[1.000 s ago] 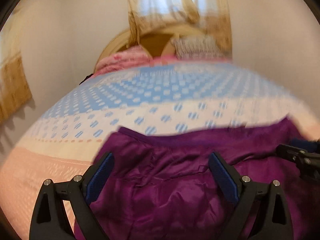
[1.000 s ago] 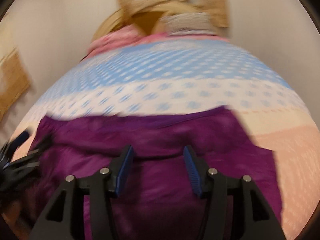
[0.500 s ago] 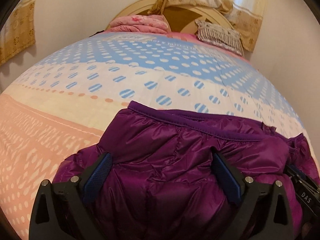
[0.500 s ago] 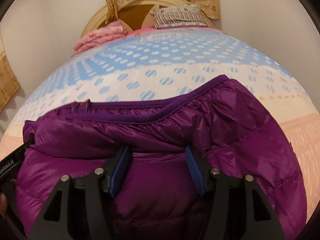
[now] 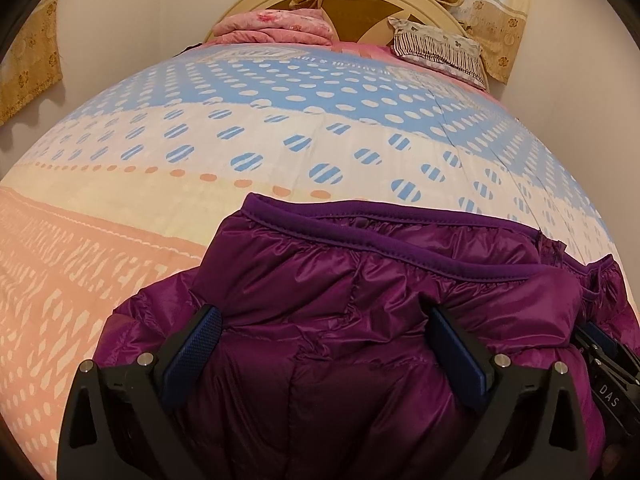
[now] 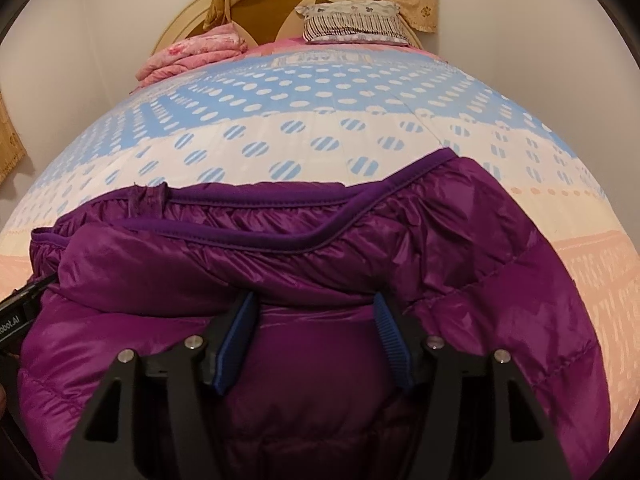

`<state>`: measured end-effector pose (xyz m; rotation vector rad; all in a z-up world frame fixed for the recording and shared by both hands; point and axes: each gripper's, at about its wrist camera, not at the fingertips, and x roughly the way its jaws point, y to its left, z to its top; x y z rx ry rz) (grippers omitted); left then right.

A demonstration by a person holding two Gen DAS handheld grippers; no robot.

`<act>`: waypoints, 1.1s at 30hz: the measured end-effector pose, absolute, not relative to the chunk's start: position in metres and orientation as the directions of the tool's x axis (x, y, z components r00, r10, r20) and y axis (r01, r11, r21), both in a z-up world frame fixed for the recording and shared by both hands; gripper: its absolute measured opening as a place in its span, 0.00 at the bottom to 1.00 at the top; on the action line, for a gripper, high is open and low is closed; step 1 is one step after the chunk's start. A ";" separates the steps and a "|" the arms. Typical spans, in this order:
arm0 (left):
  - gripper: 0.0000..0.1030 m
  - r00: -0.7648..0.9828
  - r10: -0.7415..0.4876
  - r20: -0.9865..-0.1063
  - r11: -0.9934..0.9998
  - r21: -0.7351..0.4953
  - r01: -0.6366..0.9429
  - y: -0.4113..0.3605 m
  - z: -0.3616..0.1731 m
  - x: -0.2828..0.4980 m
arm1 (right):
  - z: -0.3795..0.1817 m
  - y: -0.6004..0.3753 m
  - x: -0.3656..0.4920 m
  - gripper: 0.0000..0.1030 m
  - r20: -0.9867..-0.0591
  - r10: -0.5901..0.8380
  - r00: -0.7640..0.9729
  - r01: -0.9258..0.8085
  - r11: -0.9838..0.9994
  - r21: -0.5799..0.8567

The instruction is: Fold large clothes

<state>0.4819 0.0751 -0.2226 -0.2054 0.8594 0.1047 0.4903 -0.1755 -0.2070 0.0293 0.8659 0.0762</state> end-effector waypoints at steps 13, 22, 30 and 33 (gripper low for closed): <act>0.99 0.636 0.010 -0.772 0.976 -0.132 -0.175 0.075 -0.224 0.484 | -0.210 -0.168 0.492 0.63 -0.768 0.025 0.640 -0.050 0.999 -0.009; 0.99 0.622 0.006 -0.783 0.977 -0.129 -0.171 0.075 -0.225 0.488 | -0.210 -0.167 0.492 0.64 -0.768 0.012 0.641 -0.048 0.999 -0.025; 0.99 0.659 -0.079 -0.748 0.969 -0.213 -0.125 0.083 -0.180 0.440 | -0.179 -0.155 0.462 0.82 -0.753 0.061 0.655 -0.082 0.997 0.010; 0.99 0.682 -0.058 -0.729 0.971 -0.199 -0.130 0.079 -0.183 0.417 | -0.170 -0.132 0.440 0.85 -0.710 0.075 0.700 -0.134 0.991 -0.027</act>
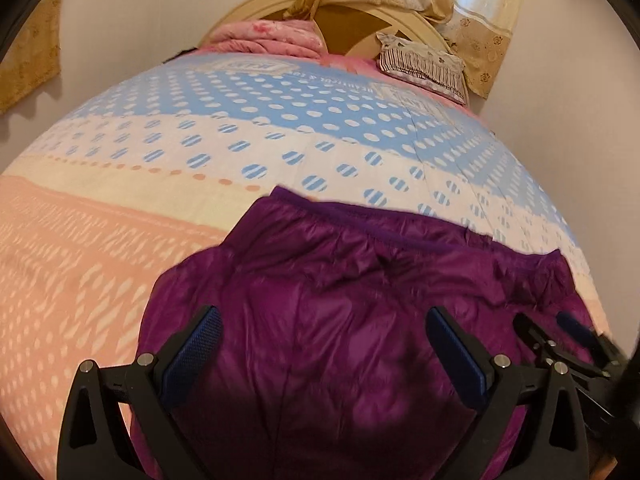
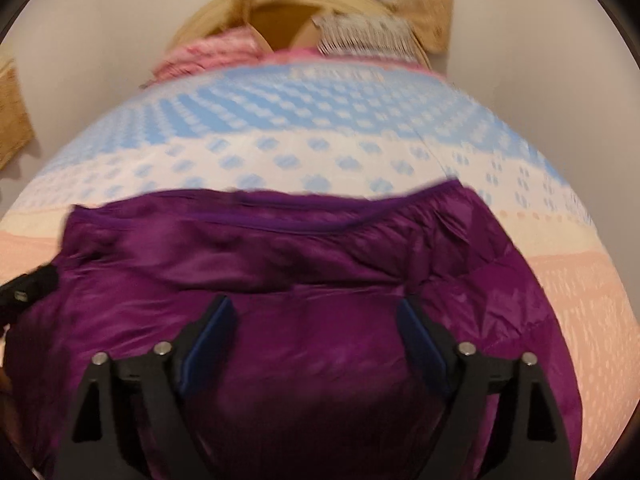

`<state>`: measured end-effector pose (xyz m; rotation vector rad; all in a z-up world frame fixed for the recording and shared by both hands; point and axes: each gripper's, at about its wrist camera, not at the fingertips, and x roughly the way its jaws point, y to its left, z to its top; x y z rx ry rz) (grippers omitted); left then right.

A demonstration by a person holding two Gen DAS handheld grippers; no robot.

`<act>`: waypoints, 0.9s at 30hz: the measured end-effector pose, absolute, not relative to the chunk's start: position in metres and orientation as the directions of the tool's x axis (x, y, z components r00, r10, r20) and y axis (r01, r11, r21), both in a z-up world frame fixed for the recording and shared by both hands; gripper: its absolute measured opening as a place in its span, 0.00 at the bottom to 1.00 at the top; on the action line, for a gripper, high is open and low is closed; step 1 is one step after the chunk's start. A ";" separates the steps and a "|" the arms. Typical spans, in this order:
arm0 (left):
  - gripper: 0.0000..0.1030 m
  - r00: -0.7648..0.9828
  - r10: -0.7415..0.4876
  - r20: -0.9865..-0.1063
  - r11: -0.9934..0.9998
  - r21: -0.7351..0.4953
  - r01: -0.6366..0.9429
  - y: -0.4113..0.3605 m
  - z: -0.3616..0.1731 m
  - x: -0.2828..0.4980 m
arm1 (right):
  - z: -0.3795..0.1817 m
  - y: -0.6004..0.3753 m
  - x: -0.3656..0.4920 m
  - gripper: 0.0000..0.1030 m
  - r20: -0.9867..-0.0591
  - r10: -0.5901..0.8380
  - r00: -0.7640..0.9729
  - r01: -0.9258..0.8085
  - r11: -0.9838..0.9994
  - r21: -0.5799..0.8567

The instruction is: Fold large clothes

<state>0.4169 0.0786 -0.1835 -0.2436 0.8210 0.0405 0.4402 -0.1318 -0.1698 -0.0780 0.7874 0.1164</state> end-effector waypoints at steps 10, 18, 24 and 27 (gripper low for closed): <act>0.99 0.668 0.005 -0.744 0.988 -0.101 -0.120 0.062 -0.217 0.415 | -0.210 -0.126 0.447 0.98 -0.760 0.030 0.649 -0.139 0.987 -0.080; 0.99 0.668 0.016 -0.744 0.986 -0.100 -0.134 0.067 -0.208 0.404 | -0.209 -0.124 0.446 1.00 -0.767 0.035 0.640 -0.138 0.988 -0.071; 0.99 0.742 0.141 -0.656 0.959 -0.096 -0.267 0.106 -0.180 0.318 | -0.178 -0.140 0.389 0.97 -0.680 0.063 0.731 -0.127 0.991 -0.045; 0.99 0.694 0.136 -0.707 0.934 -0.141 -0.327 0.129 -0.203 0.301 | -0.193 -0.135 0.375 0.98 -0.691 0.063 0.720 -0.157 0.985 -0.073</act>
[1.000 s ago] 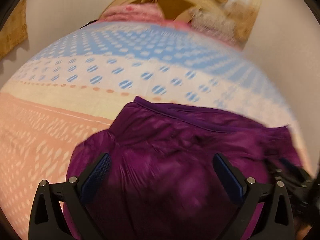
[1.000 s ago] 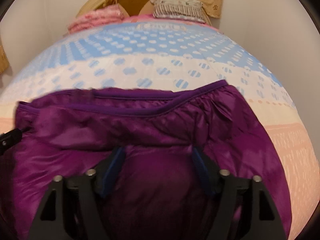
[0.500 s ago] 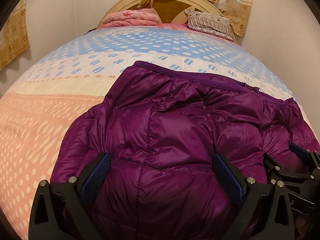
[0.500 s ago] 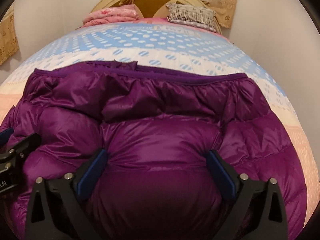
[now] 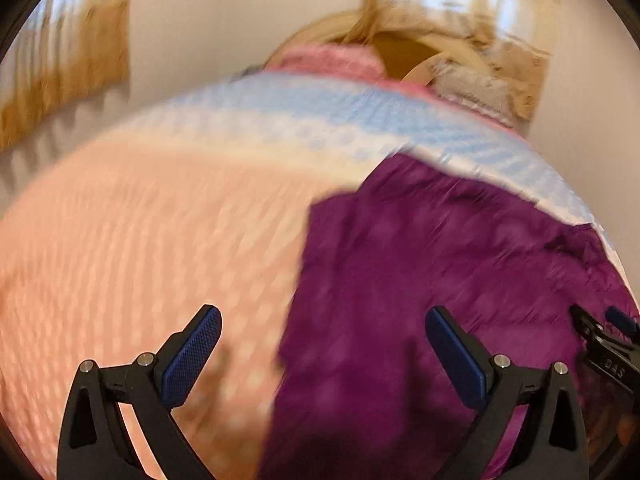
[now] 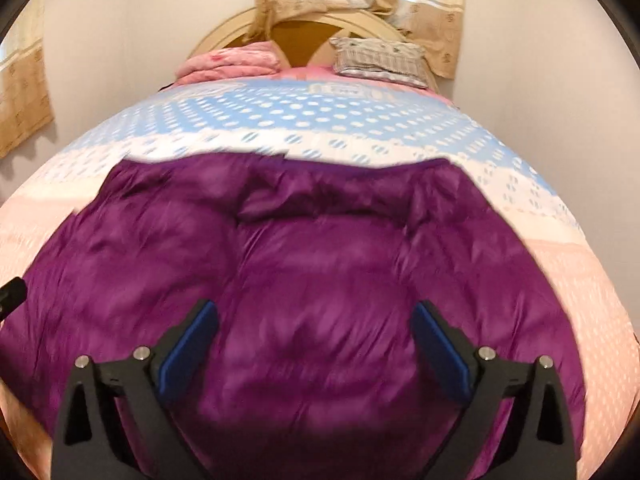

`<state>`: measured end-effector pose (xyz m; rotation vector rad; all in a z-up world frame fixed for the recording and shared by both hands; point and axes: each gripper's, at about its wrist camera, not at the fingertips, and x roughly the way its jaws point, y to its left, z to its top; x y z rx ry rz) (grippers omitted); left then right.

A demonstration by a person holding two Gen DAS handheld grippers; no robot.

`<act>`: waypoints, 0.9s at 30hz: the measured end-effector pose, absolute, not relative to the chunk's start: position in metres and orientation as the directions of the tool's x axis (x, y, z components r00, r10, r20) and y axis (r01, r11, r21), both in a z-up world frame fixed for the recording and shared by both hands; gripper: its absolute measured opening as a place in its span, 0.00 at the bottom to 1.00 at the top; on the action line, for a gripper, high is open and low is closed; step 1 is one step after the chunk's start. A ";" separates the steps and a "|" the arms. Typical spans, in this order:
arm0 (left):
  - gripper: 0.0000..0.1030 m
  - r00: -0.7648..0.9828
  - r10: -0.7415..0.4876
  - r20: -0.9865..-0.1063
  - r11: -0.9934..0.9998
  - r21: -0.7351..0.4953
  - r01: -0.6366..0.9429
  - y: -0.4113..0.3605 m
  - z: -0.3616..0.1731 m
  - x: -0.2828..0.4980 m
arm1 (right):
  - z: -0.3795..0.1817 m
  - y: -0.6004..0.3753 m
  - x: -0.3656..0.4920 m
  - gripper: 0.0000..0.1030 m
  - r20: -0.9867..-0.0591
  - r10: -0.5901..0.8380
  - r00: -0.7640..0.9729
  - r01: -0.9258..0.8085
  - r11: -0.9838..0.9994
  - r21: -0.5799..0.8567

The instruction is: Fold large clothes

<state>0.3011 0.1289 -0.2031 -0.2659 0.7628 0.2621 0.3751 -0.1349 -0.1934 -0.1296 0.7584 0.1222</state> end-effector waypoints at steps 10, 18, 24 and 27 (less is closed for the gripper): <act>0.52 0.719 -0.068 -0.692 0.929 -0.307 -0.208 0.115 -0.221 0.308 | -0.208 -0.133 0.385 1.00 -0.725 0.024 0.689 -0.153 0.982 -0.113; 0.11 0.761 -0.151 -0.631 0.925 -0.362 -0.116 0.117 -0.207 0.300 | -0.209 -0.129 0.381 1.00 -0.727 0.013 0.687 -0.153 0.980 -0.128; 0.09 0.771 -0.184 -0.610 0.910 -0.403 -0.101 0.124 -0.202 0.290 | -0.212 -0.123 0.384 1.00 -0.745 -0.002 0.667 -0.148 0.980 -0.135; 0.08 0.781 -0.198 -0.593 0.904 -0.419 -0.089 0.129 -0.195 0.279 | -0.211 -0.121 0.379 1.00 -0.748 -0.009 0.663 -0.136 0.982 -0.133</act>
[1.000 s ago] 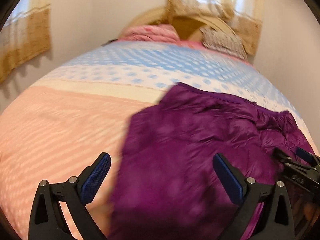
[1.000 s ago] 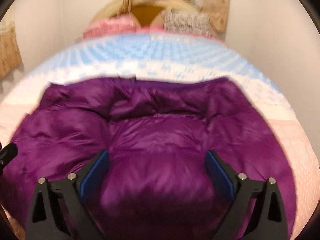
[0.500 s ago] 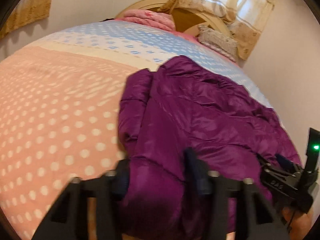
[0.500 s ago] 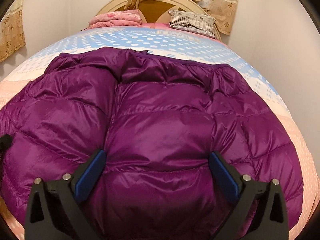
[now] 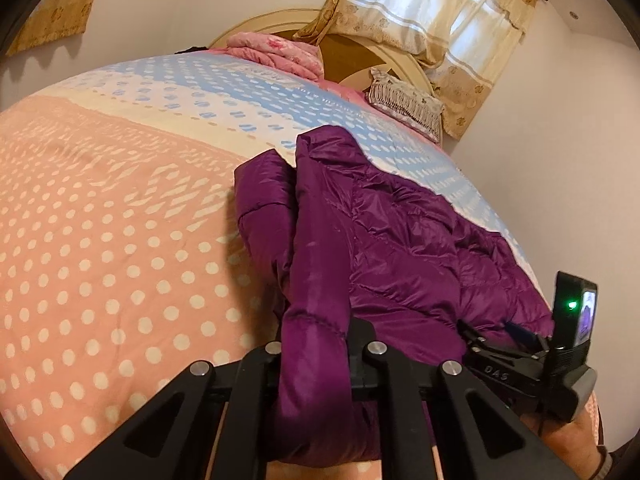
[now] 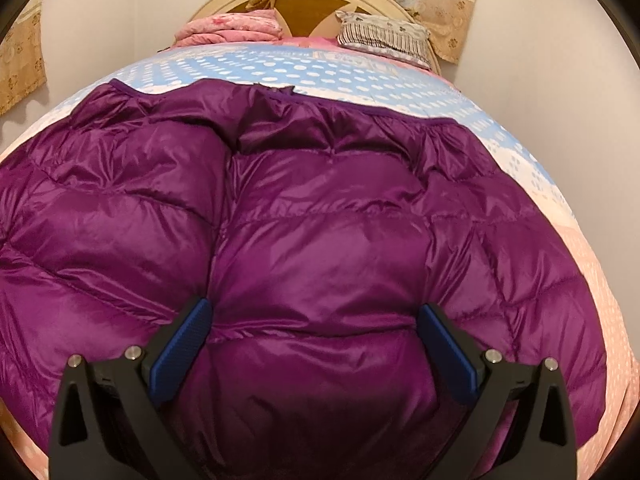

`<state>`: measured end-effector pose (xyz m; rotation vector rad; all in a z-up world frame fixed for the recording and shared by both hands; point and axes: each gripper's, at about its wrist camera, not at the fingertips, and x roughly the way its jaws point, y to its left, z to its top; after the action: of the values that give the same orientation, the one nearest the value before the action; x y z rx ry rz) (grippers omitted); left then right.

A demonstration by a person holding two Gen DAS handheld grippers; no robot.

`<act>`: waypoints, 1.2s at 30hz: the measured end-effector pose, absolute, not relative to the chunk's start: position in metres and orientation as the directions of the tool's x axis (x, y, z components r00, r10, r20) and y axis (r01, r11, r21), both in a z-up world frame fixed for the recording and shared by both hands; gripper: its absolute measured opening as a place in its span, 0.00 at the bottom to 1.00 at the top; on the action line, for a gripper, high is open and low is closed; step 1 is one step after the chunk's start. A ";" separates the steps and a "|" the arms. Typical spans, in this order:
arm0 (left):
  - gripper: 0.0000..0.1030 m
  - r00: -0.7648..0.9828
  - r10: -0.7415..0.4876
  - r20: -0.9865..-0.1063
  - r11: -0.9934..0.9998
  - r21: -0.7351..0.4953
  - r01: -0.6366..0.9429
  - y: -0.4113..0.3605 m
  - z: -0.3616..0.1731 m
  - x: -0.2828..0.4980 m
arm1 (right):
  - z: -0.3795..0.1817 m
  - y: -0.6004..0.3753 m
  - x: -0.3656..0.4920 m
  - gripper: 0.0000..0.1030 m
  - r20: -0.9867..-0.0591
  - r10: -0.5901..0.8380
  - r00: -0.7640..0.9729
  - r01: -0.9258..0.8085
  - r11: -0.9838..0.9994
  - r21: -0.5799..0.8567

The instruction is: Fold large clothes

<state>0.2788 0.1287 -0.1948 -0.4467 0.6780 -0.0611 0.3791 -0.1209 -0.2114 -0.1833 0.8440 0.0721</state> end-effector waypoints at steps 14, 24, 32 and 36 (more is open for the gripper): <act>0.07 0.859 -0.076 -0.506 0.956 -0.282 -0.081 0.155 -0.118 0.212 | -0.161 -0.143 0.312 1.00 -0.646 0.349 0.679 -0.327 0.932 0.159; 0.07 0.888 -0.198 -0.414 0.979 -0.117 0.164 0.026 -0.055 0.240 | -0.167 -0.326 0.315 1.00 -0.638 -0.064 0.767 0.110 0.993 0.033; 0.07 0.792 -0.345 -0.504 0.895 0.076 0.439 -0.131 -0.096 0.271 | -0.193 -0.403 0.301 1.00 -0.690 -0.134 0.711 0.263 0.961 0.084; 0.07 0.721 -0.342 -0.603 0.853 0.122 0.507 -0.170 -0.145 0.284 | -0.199 -0.410 0.300 1.00 -0.706 -0.116 0.699 0.264 0.959 0.105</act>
<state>0.2841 -0.1704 -0.1454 0.2898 0.6036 -0.4761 0.2999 -0.4104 -0.1994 0.2045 0.7691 -0.2135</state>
